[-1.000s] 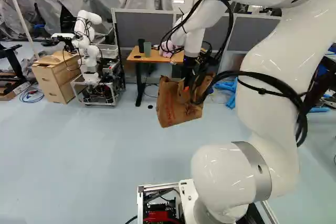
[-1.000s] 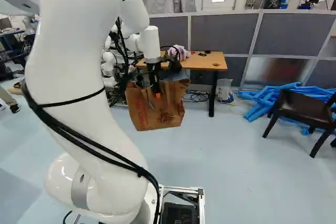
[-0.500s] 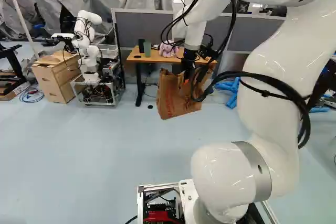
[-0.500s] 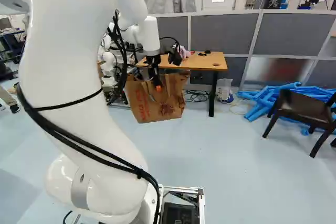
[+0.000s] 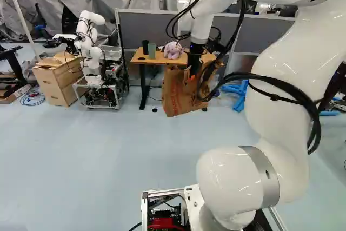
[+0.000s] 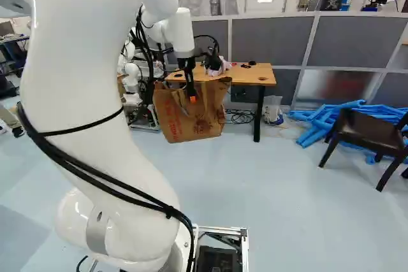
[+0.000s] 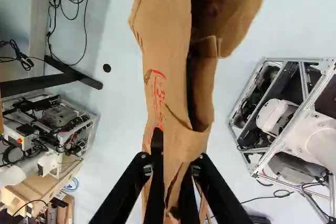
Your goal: Pick up the bag on the ground and place it on the table
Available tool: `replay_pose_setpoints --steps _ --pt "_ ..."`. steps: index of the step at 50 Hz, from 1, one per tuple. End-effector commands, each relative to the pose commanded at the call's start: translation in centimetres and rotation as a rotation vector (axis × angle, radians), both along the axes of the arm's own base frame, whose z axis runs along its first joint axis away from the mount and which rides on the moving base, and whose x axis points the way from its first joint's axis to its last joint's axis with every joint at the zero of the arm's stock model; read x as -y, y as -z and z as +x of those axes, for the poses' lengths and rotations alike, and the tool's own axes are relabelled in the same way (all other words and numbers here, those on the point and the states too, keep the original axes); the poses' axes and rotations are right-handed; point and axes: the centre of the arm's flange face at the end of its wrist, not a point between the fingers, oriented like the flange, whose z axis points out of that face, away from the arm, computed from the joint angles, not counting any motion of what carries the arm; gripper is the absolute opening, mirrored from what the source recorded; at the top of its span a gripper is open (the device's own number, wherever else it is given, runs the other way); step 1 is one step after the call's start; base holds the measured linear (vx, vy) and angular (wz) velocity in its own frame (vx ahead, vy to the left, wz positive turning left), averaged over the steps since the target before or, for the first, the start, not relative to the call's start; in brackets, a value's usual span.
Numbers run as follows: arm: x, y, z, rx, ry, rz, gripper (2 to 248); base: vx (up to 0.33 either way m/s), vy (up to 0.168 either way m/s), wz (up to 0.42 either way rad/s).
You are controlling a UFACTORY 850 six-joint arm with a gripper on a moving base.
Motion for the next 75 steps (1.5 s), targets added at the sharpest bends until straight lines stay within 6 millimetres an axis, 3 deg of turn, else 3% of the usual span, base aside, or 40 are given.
replay_pose_setpoints --steps 75 --pt "1.2 -10.8 2.1 -0.062 0.014 0.007 21 0.000 0.000 0.000"
